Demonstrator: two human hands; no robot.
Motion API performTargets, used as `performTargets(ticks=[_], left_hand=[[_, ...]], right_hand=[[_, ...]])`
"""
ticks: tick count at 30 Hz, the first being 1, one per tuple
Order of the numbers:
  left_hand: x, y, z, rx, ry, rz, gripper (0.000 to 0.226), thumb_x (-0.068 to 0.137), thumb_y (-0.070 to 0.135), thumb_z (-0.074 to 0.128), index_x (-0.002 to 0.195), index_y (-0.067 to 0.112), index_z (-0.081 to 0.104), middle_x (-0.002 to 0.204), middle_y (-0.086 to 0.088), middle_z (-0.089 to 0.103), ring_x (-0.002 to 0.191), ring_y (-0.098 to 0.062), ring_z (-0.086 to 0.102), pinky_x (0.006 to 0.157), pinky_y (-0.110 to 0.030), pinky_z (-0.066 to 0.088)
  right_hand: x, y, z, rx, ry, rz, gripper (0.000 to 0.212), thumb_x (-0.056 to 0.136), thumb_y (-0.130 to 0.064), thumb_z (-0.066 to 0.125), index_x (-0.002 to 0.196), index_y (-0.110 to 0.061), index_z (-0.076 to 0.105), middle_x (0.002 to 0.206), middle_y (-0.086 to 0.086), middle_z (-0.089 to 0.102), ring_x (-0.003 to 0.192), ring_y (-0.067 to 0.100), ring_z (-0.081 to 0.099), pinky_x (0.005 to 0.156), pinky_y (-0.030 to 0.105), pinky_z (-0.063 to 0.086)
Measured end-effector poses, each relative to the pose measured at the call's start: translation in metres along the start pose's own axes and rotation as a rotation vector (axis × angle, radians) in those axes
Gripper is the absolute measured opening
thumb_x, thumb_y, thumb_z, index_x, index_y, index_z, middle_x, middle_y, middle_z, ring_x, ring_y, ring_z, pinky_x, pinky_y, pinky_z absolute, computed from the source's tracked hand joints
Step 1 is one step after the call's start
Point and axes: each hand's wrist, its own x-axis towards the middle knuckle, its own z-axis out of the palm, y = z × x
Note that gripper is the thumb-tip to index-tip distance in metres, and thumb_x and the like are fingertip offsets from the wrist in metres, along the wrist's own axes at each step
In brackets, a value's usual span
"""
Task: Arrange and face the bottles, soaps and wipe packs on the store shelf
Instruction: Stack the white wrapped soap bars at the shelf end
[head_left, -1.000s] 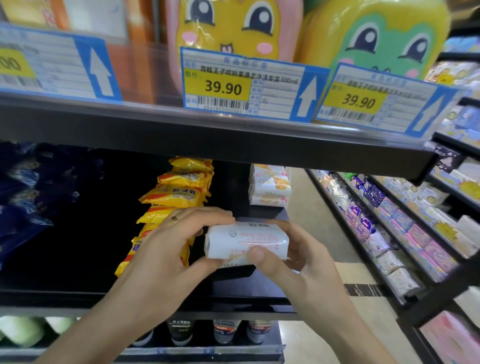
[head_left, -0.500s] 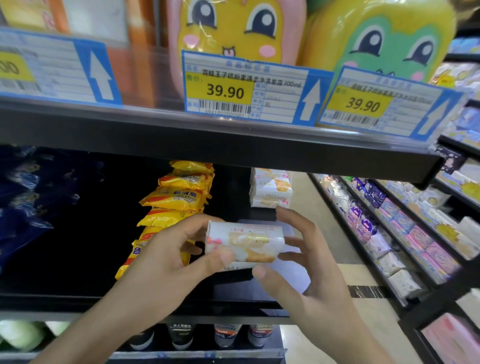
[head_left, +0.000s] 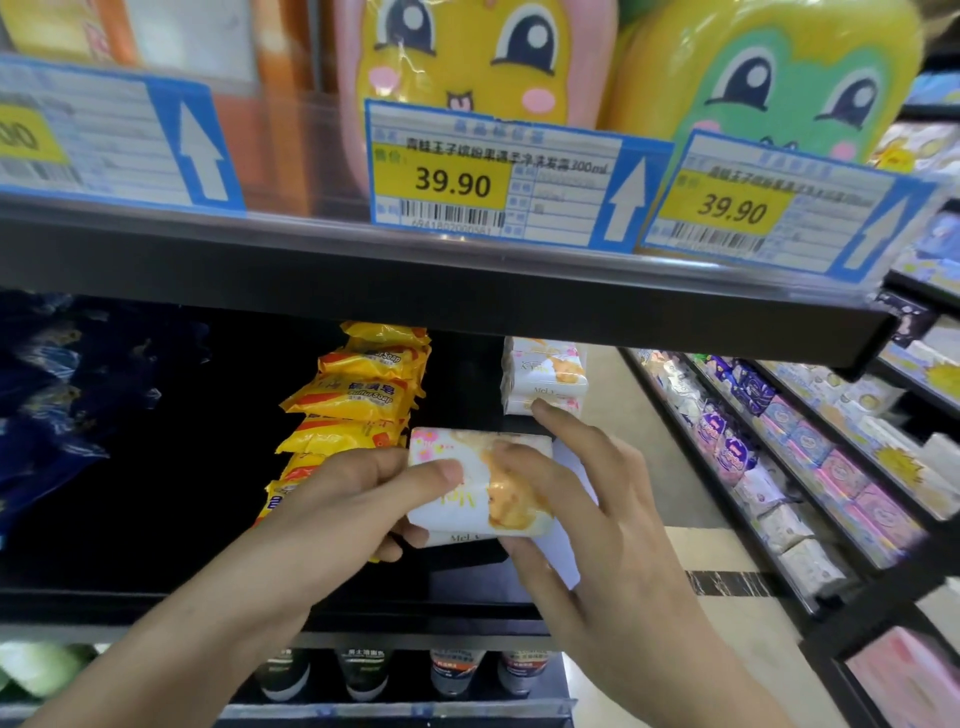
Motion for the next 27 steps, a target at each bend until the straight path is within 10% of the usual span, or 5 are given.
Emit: performTargets(ticks=[9,16,20,24,27], left_hand=[[0.005,0.003,0.008,0.022,0.035,-0.038,0.020,0.090,0.049,0.068,0.084,0.035,0.080,0.072,0.006,0.074,0.065,-0.007,0.064,0.079,-0.033,0.052],[0.008,0.006,0.013,0.087,0.020,0.018,0.062,0.071,0.075,0.047,0.085,0.024,0.079,0.073,0.010,0.076,0.066,-0.004,0.067,0.077,-0.027,0.049],[0.014,0.000,0.012,0.040,0.027,0.071,0.036,0.098,0.056,0.053,0.089,0.035,0.080,0.095,0.008,0.080,0.087,-0.007,0.072,0.093,-0.045,0.056],[0.008,-0.012,0.017,0.492,0.056,0.285,0.024,0.100,0.034,0.056,0.120,0.045,0.064,0.117,0.028,0.064,0.112,0.009,0.055,0.094,-0.022,0.046],[0.008,-0.011,0.028,0.827,0.051,0.352,0.046,0.096,0.054,0.057,0.140,0.046,0.047,0.133,0.029,0.047,0.125,0.002,0.041,0.101,-0.023,0.040]], right_hand=[[0.010,-0.007,-0.002,0.069,-0.094,0.096,0.053,0.088,-0.049,0.069,0.136,-0.034,0.052,0.150,-0.014,0.040,0.141,0.013,0.038,0.110,0.024,0.036],[0.010,-0.007,-0.009,0.392,-0.149,0.366,0.046,0.084,-0.031,0.079,0.118,-0.040,0.050,0.108,-0.015,0.063,0.103,0.010,0.060,0.076,0.018,0.049],[0.005,0.003,-0.012,0.633,-0.136,0.585,0.051,0.088,-0.023,0.079,0.125,-0.044,0.052,0.112,-0.012,0.073,0.100,0.008,0.066,0.080,0.020,0.052],[-0.001,0.011,-0.013,0.785,-0.095,0.727,0.051,0.088,-0.023,0.079,0.129,-0.041,0.055,0.104,-0.006,0.075,0.093,0.012,0.067,0.078,0.018,0.051],[-0.007,0.017,-0.016,0.838,-0.075,0.764,0.055,0.081,-0.034,0.084,0.129,-0.043,0.057,0.098,-0.006,0.076,0.085,0.010,0.067,0.078,0.017,0.052]])
